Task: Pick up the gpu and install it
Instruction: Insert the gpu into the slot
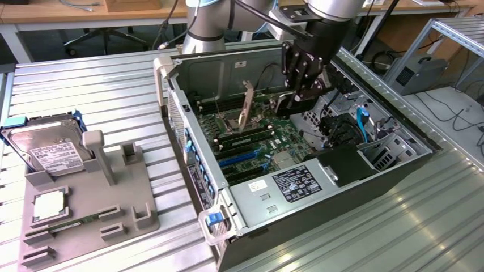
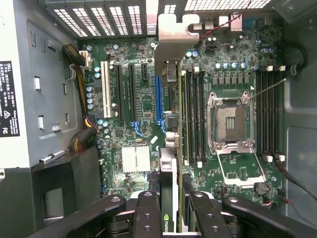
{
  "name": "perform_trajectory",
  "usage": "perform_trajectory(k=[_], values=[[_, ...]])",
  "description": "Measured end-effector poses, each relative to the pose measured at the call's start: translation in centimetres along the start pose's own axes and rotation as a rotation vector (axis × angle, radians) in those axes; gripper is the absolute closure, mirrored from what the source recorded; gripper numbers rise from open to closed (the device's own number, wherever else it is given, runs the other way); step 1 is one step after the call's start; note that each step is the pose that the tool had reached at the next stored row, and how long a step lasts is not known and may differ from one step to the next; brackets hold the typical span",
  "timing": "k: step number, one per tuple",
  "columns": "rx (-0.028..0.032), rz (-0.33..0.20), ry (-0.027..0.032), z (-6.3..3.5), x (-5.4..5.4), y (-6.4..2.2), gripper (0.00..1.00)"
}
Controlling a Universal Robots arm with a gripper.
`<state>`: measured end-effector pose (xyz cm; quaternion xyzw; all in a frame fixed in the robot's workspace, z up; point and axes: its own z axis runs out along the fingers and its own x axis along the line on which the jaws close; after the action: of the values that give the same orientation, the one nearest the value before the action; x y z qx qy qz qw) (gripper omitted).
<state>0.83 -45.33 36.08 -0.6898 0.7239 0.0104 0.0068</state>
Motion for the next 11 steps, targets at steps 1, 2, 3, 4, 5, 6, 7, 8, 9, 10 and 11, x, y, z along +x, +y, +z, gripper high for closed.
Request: perform_trajectory(k=[1,2,3,4,5,6,7,8,9,10,11], values=[[0.0000,0.000,0.0000,0.02,0.0,0.07,0.73],[0.0000,0.000,0.0001,0.04,0.0,0.20,0.73],[0.0000,0.000,0.0000,0.06,0.0,0.34,0.73],[0.0000,0.000,0.0001,0.09,0.0,0.54,0.73],[0.0000,0.000,0.0001,0.12,0.0,0.80,0.73],[0.0000,0.000,0.0001,0.12,0.0,0.91,0.73],[-0.0001,0.000,0.0001,0.13,0.1,1.06,0.73],[0.0000,0.000,0.0000,0.14,0.1,1.18,0.73],[0.0000,0.000,0.0001,0.14,0.1,1.26,0.73],[-0.0001,0.000,0.0001,0.15,0.1,1.34,0.73],[0.0000,0.000,0.0000,0.16,0.1,1.40,0.73]])
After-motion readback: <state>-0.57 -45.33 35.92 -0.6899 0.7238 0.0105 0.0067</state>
